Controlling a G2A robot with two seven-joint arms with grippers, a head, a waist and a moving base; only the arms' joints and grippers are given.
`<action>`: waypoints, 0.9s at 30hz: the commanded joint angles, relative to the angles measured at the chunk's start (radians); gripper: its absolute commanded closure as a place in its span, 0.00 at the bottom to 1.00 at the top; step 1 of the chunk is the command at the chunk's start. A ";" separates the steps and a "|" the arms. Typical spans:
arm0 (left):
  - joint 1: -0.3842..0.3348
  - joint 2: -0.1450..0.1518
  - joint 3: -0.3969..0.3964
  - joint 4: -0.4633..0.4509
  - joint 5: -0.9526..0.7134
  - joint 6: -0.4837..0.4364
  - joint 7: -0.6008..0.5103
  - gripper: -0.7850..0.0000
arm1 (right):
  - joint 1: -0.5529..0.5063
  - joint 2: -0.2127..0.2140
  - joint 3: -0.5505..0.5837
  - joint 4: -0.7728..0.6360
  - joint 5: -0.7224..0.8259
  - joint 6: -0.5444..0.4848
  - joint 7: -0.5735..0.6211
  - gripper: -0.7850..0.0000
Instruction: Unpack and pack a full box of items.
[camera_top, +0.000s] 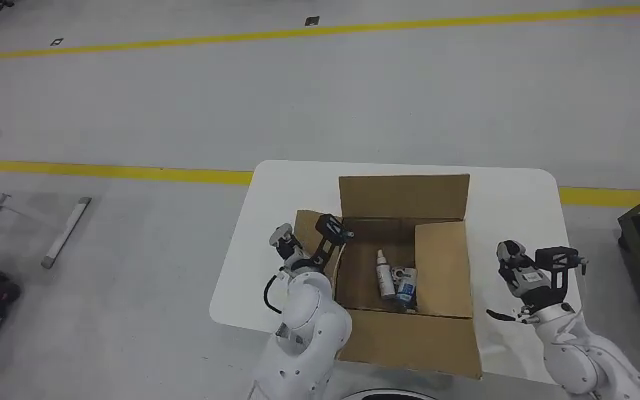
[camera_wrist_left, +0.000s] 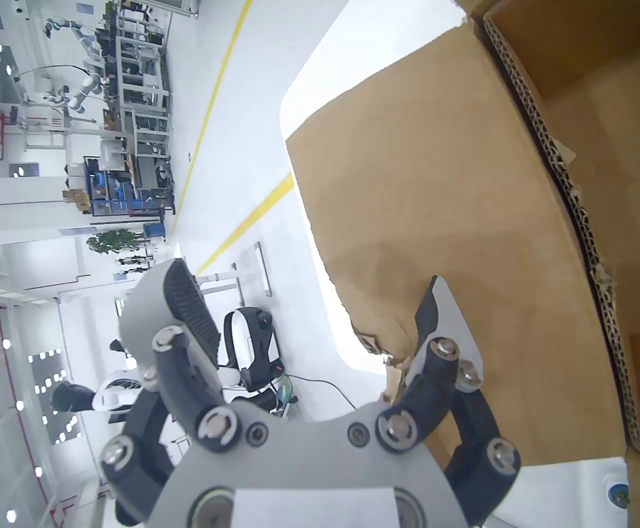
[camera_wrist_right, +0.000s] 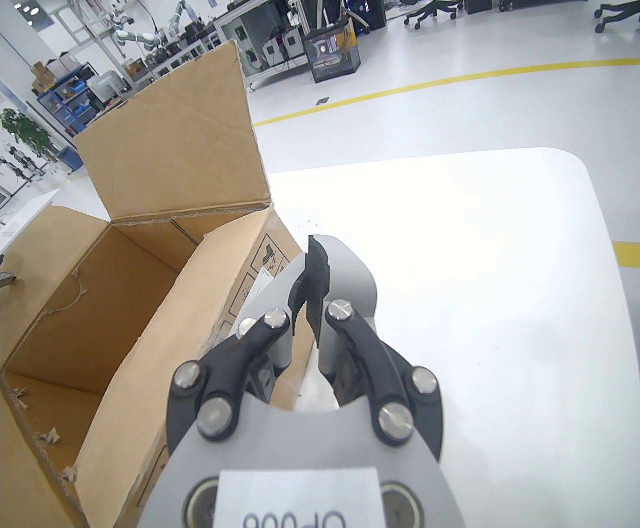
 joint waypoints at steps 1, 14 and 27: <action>-0.002 -0.003 0.001 0.012 0.000 0.001 0.001 0.00 | -0.002 -0.001 0.003 0.000 0.000 -0.001 -0.001 1.00; -0.008 -0.020 0.012 0.070 0.009 -0.012 0.013 0.00 | -0.008 -0.007 0.010 0.002 -0.006 -0.006 0.000 1.00; -0.004 -0.033 -0.025 0.048 -0.025 0.008 0.029 0.00 | -0.003 -0.013 0.013 0.009 -0.009 -0.012 0.007 1.00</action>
